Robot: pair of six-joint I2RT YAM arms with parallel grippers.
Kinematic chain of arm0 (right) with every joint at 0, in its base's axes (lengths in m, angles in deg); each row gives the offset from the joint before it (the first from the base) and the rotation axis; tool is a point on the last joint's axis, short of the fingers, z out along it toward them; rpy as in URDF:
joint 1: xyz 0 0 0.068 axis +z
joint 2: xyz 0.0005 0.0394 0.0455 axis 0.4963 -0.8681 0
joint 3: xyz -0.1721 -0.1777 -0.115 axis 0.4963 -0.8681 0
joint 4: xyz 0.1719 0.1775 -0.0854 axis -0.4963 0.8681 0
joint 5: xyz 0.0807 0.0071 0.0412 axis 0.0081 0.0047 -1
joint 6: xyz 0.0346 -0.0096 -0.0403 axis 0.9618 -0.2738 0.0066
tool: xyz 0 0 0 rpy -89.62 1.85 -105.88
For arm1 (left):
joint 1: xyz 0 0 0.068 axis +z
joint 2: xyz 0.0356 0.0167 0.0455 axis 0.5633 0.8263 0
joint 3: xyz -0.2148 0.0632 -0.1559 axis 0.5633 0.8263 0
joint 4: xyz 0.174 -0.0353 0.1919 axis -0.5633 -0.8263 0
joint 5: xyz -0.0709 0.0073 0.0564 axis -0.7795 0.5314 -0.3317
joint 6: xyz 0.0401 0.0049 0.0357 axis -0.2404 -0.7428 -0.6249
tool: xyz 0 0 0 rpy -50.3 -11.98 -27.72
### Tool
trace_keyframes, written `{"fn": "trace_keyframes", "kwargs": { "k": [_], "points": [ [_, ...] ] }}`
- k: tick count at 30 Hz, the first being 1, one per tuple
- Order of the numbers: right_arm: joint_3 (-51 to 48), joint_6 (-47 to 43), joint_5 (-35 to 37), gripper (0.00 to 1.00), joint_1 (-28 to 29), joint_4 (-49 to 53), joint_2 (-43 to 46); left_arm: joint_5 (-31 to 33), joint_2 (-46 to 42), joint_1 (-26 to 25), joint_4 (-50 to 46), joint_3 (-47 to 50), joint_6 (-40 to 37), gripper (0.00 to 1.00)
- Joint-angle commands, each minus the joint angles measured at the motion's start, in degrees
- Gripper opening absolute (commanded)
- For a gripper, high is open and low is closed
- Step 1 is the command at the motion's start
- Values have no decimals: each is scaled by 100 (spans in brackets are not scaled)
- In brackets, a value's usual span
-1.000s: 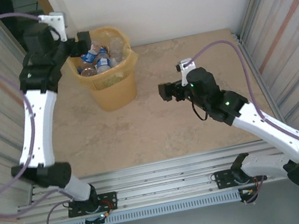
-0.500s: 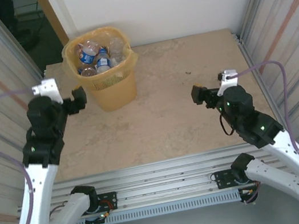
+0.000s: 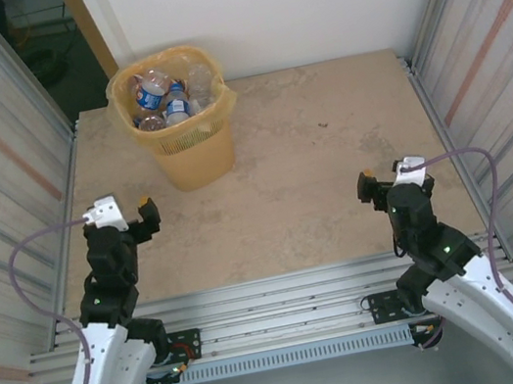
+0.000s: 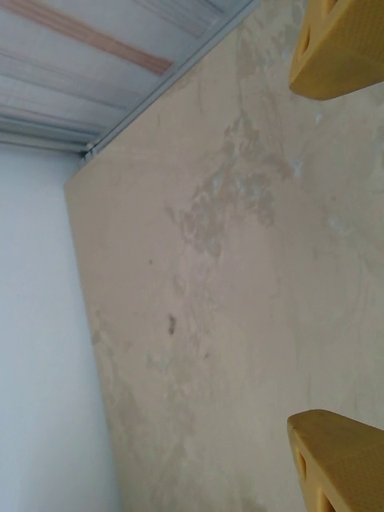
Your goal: Put the plastic bottles in the bin
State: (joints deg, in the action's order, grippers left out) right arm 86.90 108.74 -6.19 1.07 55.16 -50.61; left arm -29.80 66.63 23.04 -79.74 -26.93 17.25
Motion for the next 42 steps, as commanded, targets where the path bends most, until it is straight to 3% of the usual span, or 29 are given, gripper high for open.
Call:
{"fn": "trace_keyframes", "kwargs": {
  "k": [1,11,19,42],
  "points": [
    [-365,-565,141,98,-215,-731,16,60,237,102,1332,412,-520,99],
    [-861,-613,-624,98,-1344,-1811,-707,-1282,1288,925,3148,1279,-868,99],
    [-997,-570,-1172,98,-1944,-2582,-1426,-2006,2452,1107,4381,1442,-1344,99],
    [-1037,-944,-1970,98,-2632,-4378,-3125,-2576,4818,1113,6264,1290,-1228,99]
  ]
}}
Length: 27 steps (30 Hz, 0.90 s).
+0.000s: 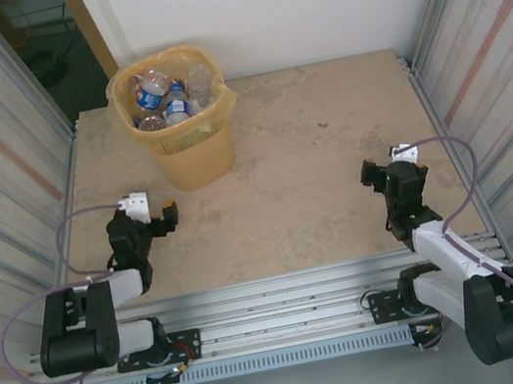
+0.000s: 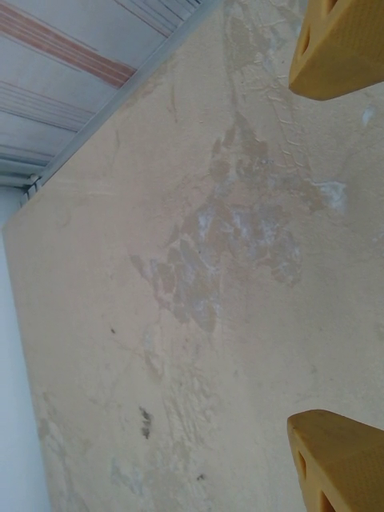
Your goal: Put the plastic bottles in the bin
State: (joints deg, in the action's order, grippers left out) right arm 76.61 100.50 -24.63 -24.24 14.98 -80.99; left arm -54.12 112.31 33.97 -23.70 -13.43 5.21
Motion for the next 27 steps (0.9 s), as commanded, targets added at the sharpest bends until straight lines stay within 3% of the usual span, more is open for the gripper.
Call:
{"fn": "trace_keyframes", "kwargs": {
  "k": [1,6,9,12,27],
  "points": [
    [-12,-104,-139,98,-143,-411,-114,-134,362,18,764,-57,-23,99],
    [-33,-80,-290,98,-303,-695,-430,-18,1064,-21,1008,-333,-51,99],
    [-41,-111,-364,98,-338,-904,-664,-205,950,-41,-17,-754,-140,99],
    [-49,-180,-498,98,-362,-1298,-1051,-630,1042,143,-392,-1028,-63,99],
    [87,-479,-1500,98,-784,-3220,-2814,-726,1053,220,-399,-1028,-27,99]
  ]
}}
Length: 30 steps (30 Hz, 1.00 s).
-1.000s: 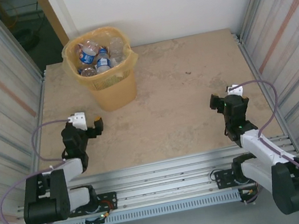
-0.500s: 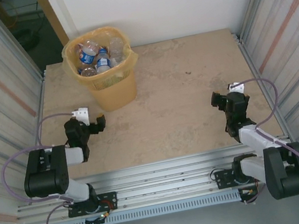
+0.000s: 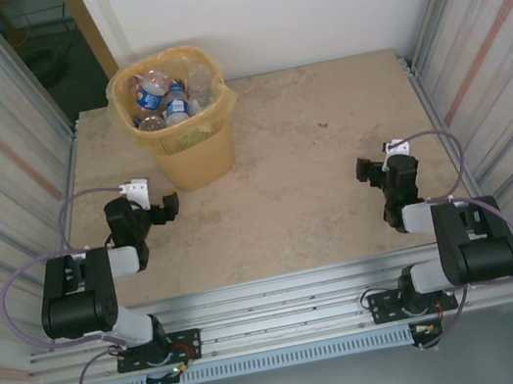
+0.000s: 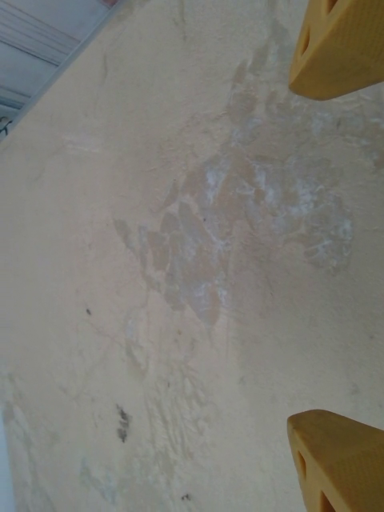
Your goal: Put the plastic bottles in the bin
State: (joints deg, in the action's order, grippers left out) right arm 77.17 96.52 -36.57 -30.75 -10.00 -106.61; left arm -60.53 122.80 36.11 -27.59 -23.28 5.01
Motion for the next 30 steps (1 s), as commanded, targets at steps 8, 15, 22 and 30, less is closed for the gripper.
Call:
{"fn": "trace_keyframes", "kwargs": {
  "k": [8,15,22,30],
  "points": [
    [344,-120,-1037,98,-323,-583,-724,-69,-3,9,-4,-42,-4,99],
    [517,-378,-1706,97,-358,-268,-755,20,2,-42,-47,-59,-29,99],
    [569,-333,-1115,98,-207,-145,-745,40,-3,-50,-47,-58,-26,99],
    [569,-350,-1080,98,-187,-143,-734,33,4,-47,-46,-60,-21,99]
  ]
}}
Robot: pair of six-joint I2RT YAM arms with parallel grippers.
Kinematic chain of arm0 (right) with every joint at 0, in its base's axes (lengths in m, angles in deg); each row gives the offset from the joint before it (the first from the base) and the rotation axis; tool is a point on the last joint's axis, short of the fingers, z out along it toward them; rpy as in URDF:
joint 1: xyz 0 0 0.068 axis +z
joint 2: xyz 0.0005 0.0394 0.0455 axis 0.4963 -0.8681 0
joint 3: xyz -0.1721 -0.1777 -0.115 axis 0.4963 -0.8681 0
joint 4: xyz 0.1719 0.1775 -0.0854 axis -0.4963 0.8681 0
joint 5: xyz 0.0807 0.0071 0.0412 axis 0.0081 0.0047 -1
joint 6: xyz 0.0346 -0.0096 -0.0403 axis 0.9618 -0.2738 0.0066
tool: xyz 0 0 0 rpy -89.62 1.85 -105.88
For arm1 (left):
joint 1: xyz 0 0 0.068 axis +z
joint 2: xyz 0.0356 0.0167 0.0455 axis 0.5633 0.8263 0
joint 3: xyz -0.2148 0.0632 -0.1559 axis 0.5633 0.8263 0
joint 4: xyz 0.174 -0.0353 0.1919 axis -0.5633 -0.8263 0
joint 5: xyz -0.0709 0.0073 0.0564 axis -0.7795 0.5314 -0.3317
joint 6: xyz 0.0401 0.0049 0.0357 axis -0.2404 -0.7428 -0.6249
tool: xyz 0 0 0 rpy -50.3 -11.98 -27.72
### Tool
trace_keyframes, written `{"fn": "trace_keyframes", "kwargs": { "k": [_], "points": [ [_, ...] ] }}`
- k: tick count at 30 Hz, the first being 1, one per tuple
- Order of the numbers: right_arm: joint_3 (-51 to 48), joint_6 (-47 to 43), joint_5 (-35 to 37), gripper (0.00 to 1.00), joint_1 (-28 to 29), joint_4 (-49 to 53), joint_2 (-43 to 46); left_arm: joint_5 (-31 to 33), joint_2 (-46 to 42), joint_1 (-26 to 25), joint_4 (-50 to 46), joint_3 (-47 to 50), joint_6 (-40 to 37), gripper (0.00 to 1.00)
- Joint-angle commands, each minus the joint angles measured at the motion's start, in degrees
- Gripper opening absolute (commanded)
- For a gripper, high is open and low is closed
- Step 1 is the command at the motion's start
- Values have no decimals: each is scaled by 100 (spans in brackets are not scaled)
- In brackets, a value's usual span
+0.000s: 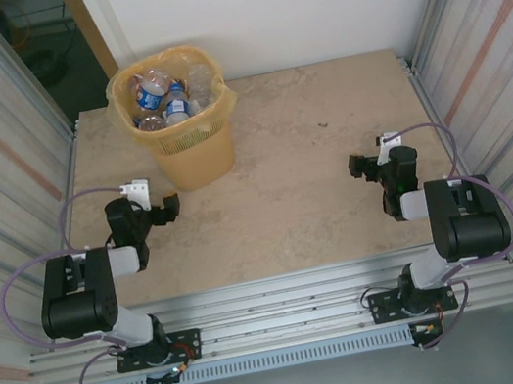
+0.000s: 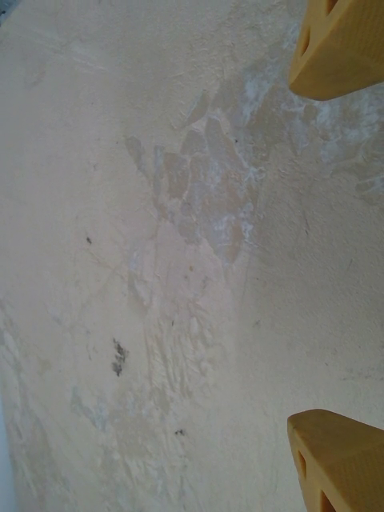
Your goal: Put the plastic bottles in the bin
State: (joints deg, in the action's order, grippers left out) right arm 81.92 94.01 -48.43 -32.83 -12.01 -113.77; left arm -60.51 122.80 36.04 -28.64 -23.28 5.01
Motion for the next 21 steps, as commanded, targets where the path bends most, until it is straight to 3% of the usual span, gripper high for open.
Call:
{"fn": "trace_keyframes", "kwargs": {
  "k": [1,21],
  "points": [
    [94,-98,103,98,22,49,-17,37,1,-44,58,-59,-23,99],
    [112,-65,67,98,-16,76,-25,32,-1,-42,58,-60,-29,99]
  ]
}}
